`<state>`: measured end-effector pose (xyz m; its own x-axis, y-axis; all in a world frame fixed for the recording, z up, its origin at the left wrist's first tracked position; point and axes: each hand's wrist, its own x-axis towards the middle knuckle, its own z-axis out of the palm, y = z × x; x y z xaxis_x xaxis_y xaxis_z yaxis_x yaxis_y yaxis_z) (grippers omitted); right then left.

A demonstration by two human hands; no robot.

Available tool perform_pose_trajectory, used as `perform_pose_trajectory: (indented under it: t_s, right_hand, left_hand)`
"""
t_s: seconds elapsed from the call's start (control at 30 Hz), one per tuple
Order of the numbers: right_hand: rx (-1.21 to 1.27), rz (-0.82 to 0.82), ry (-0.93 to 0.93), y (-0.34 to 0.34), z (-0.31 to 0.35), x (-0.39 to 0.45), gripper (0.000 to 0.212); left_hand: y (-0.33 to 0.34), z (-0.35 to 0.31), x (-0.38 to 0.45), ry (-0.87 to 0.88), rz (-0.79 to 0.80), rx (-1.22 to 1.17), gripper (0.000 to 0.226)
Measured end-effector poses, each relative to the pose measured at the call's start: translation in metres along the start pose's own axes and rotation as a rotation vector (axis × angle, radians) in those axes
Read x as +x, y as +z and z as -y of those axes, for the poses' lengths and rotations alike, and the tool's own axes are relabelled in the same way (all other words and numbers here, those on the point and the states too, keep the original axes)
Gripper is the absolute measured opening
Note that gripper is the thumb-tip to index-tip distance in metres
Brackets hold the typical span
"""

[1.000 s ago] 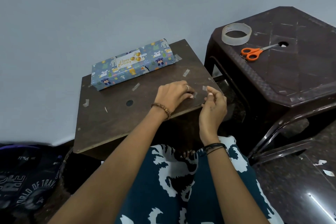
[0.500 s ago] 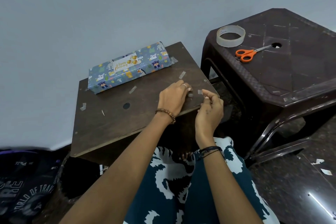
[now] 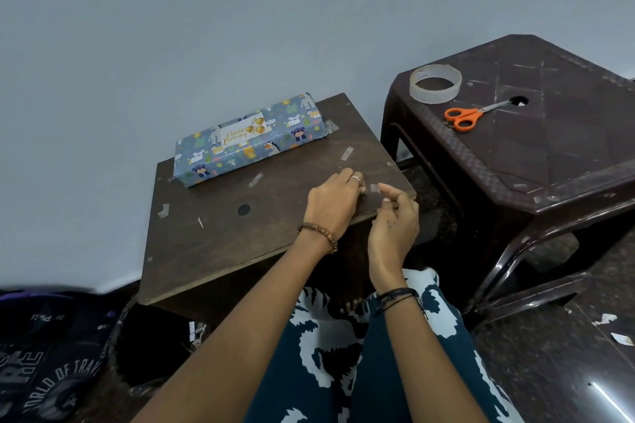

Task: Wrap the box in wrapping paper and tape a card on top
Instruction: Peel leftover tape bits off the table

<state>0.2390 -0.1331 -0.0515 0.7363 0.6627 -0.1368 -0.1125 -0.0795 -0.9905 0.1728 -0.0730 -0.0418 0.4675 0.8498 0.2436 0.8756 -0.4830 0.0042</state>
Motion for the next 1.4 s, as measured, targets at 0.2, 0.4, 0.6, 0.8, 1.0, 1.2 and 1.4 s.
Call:
perform_pose_trajectory:
  t_s: [0.2, 0.4, 0.6, 0.8, 1.0, 1.2, 1.4]
  right_hand:
    - [-0.074, 0.062, -0.054, 0.001, 0.004, -0.003, 0.029]
    - [-0.291, 0.162, -0.199, -0.003, 0.003, -0.004, 0.027]
    - [-0.257, 0.160, -0.165, 0.000, 0.004, 0.000, 0.026]
    - [-0.079, 0.075, -0.159, 0.001, 0.004, 0.006, 0.023]
    - [0.025, 0.150, -0.246, 0.007, 0.010, -0.005, 0.034]
    - [-0.025, 0.271, -0.263, 0.009, 0.010, -0.012, 0.036]
    - [-0.146, 0.359, -0.290, 0.006, 0.008, -0.012, 0.041]
  left_hand:
    - [0.004, 0.007, -0.018, 0.025, -0.029, -0.097, 0.031]
    - [0.018, 0.008, -0.016, -0.158, 0.030, -0.463, 0.026]
    - [0.012, -0.002, 0.006, -0.452, 0.034, -0.701, 0.009]
    - [-0.004, 0.006, 0.002, -0.556, -0.058, -1.279, 0.013]
    - [-0.017, 0.012, -0.011, -0.732, -0.065, -1.550, 0.022]
    - [-0.018, -0.001, -0.029, -0.795, -0.061, -1.694, 0.017]
    - [-0.008, 0.004, -0.038, -0.803, -0.194, -1.669, 0.007]
